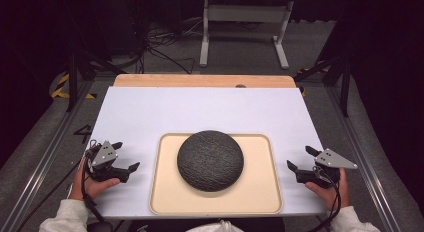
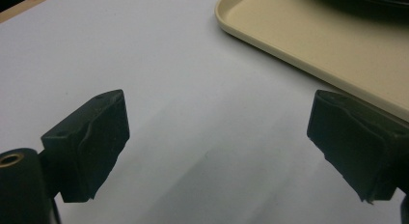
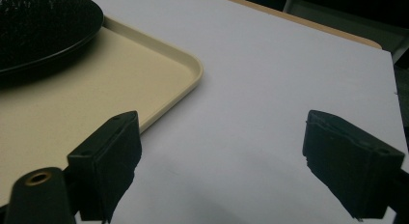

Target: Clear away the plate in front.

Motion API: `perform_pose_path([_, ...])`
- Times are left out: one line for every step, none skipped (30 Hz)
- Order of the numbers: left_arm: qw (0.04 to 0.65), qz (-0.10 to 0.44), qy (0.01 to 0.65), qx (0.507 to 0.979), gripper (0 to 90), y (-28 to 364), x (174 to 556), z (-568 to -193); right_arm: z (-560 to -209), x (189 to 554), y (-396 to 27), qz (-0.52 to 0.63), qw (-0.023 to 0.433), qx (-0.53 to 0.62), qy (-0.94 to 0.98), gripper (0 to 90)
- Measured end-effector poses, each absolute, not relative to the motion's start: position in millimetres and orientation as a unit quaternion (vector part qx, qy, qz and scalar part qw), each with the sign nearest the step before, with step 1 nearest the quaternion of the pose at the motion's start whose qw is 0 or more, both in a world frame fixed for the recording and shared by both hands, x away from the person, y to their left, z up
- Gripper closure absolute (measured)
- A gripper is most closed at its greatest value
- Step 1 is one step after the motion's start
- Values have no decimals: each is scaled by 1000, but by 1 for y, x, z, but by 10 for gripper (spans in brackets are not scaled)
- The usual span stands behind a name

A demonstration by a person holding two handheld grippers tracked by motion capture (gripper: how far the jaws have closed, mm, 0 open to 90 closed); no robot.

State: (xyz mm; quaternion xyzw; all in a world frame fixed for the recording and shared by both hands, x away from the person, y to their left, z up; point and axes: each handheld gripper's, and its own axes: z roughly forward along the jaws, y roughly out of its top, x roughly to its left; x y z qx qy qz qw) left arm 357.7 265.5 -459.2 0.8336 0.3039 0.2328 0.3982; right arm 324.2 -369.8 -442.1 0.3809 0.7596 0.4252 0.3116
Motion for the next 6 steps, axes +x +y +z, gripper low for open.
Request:
perform_pose_path([399,232,305,833,84,265,358,-460,-442,325,-370,425,312,381,759,141])
perform_pose_path([399,231,304,834,84,265,357,-460,-442,326,-370,426,312,382,759,141])
perform_pose_path([398,232,304,834,84,265,357,-460,-442,327,-370,425,312,383,758,141])
perform_pose_path([400,232,304,833,84,265,357,-460,-442,327,-369,426,311,384,758,141])
perform_pose_path([400,233,303,833,84,265,357,-459,-443,328,-369,424,310,385,759,141])
perform_pose_path([400,233,303,833,84,265,357,-459,-444,328,-369,421,309,386,760,141])
